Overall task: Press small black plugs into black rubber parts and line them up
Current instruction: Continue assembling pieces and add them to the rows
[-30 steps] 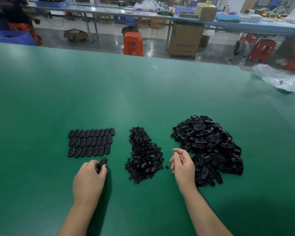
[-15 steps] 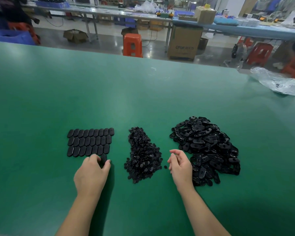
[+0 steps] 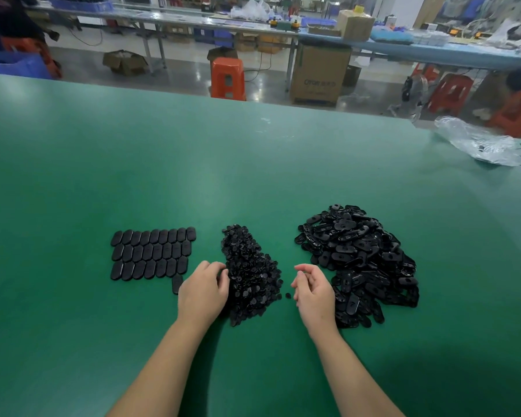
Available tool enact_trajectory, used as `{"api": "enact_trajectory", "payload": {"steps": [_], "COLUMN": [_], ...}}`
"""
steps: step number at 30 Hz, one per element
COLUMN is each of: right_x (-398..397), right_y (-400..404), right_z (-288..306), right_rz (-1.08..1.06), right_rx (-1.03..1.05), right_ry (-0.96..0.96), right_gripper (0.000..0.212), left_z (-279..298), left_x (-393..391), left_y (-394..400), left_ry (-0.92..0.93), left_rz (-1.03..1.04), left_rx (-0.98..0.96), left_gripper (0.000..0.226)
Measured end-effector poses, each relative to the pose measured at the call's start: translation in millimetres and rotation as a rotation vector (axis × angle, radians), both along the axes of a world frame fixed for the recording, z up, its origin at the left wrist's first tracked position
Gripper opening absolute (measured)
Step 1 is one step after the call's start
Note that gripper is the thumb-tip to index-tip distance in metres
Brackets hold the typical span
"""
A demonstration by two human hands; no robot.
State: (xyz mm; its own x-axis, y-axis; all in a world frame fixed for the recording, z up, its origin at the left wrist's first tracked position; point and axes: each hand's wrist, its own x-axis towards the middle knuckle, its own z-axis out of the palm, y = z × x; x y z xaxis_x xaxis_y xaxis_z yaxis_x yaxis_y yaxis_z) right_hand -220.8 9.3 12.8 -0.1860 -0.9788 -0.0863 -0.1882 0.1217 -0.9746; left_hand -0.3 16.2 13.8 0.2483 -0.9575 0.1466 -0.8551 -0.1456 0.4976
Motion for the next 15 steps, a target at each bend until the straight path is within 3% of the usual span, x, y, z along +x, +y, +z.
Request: {"api": "enact_trajectory", "payload": {"steps": [7, 8, 12, 15], "right_x": [0, -3, -20, -36], "right_y": [-11, -15, -38, -57], "right_z": [4, 7, 24, 36], "right_rz": [0.04, 0.076, 0.218, 0.176], "right_rx": [0.064, 0.074, 0.067, 0.11], "right_ry": [0.16, 0.255, 1.043, 1.225], "right_gripper": [0.017, 0.015, 0.026, 0.027], "left_z": [-7, -6, -5, -6], "left_x": [3, 3, 2, 2], "left_y": [5, 5, 6, 5], "left_ry": [0.037, 0.033, -0.001, -0.015], "left_rz": [-0.006, -0.012, -0.031, -0.035], "left_rx": [-0.09, -0.093, -0.103, -0.113], "left_gripper": [0.015, 0.015, 0.012, 0.01]}}
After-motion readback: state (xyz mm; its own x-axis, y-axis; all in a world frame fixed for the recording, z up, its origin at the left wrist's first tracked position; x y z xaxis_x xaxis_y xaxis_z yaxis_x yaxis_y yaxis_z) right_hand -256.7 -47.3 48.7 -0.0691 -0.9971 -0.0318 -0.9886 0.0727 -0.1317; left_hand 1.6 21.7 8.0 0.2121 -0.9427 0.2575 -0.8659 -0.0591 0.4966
